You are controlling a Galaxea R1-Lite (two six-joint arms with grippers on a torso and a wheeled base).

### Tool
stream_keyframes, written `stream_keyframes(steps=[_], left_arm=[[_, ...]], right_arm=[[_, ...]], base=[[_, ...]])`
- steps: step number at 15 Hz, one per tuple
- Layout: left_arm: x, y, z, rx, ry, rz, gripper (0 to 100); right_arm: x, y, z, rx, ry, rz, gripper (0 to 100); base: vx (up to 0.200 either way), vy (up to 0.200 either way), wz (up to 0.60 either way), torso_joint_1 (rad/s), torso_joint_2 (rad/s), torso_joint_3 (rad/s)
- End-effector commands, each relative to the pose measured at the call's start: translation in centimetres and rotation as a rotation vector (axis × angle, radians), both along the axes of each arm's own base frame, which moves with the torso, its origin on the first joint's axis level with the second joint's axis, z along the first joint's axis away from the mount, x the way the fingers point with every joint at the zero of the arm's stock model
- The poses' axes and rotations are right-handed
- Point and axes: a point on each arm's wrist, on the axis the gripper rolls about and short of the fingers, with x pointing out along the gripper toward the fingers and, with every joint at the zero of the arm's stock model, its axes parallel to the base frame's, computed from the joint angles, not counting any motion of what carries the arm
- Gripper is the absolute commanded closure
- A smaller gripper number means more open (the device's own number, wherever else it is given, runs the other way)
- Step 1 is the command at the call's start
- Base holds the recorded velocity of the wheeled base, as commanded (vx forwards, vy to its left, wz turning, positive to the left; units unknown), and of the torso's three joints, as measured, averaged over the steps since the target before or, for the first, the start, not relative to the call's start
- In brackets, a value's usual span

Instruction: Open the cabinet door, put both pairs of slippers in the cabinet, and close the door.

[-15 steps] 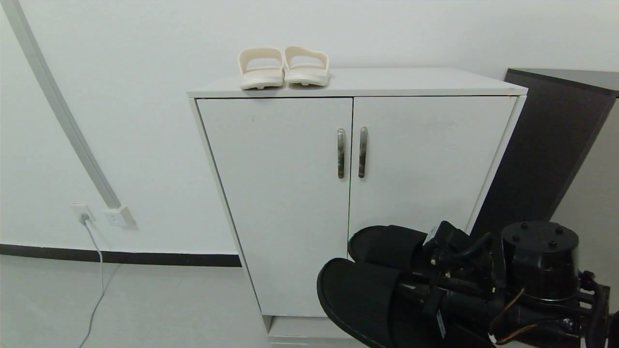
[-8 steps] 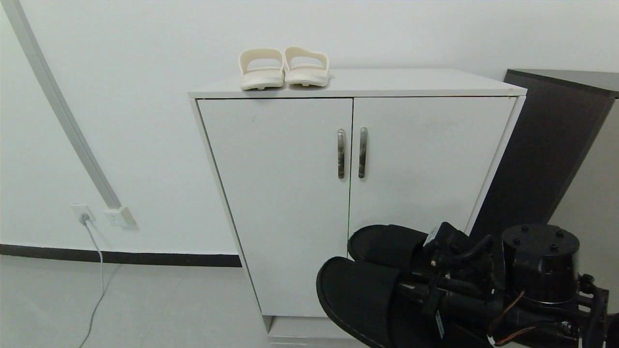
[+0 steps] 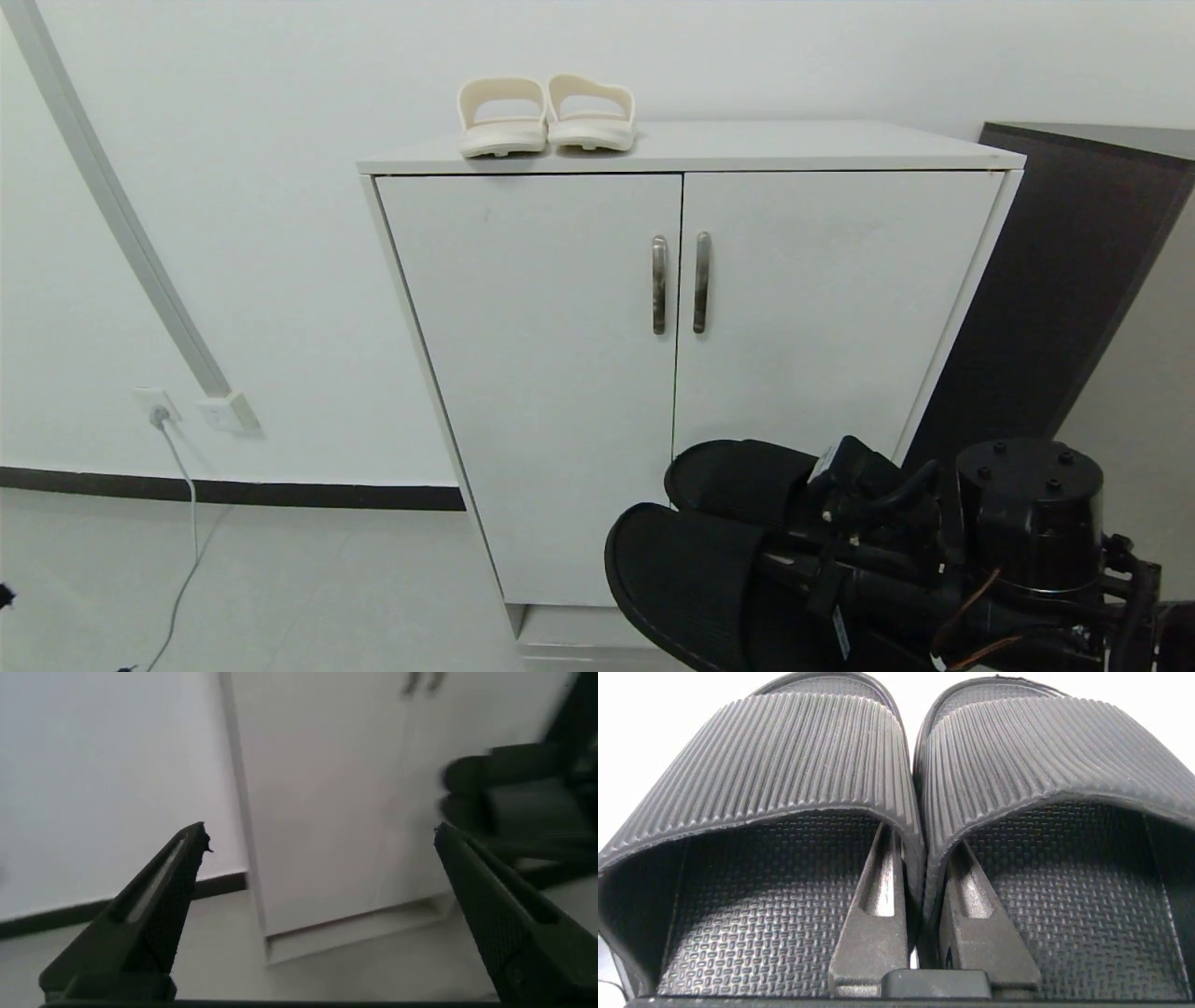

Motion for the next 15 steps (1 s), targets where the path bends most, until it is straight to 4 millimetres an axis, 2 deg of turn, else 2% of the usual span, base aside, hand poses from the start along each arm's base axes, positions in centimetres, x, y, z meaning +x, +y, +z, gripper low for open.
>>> stream_keyframes(steps=[1,3,5,7,8,10,13,15], left_arm=[[3.9,-0.5,2.7,-0.006,0.084,-0.117,0],[6.4,-1.3,4.5,-0.009,0.095,-0.191,0],[8.7,-2.9,6.2,-0.039,0.085,-0.301,0],[11.1,-4.3,7.0,-0.059,0.083,-0.359,0],[13.6,-5.7,7.1,-0.059,0.074,-0.392,0],[15.9,-8.4,7.9,-0.067,0.042,-0.455,0],[17.6,-11.8,8.7,-0.141,0.076,-0.537,0],[18.3,-13.2,9.3,-0.184,0.074,-0.577,0]], right_arm=[[0.0,0.0,0.1,0.002,-0.001,0.001,100],[0.0,0.0,0.0,0.001,0.0,0.001,100],[-0.1,0.0,0.0,0.0,-0.001,-0.001,100],[-0.1,0.0,0.0,0.002,0.002,-0.002,100],[-0.1,-0.1,-0.1,-0.003,0.007,-0.002,100],[-0.3,-0.2,-0.4,-0.011,0.017,0.0,100],[-0.3,-0.3,-0.6,-0.015,0.021,0.0,100],[-0.3,-0.3,-0.6,-0.016,0.022,-0.002,100]], base=[[0.0,0.0,0.0,0.0,0.0,0.0],[0.0,0.0,0.0,0.0,0.0,0.0],[0.0,0.0,0.0,0.0,0.0,0.0],[0.0,0.0,0.0,0.0,0.0,0.0],[0.0,0.0,0.0,0.0,0.0,0.0],[0.0,0.0,0.0,0.0,0.0,0.0],[0.0,0.0,0.0,0.0,0.0,0.0],[0.0,0.0,0.0,0.0,0.0,0.0]])
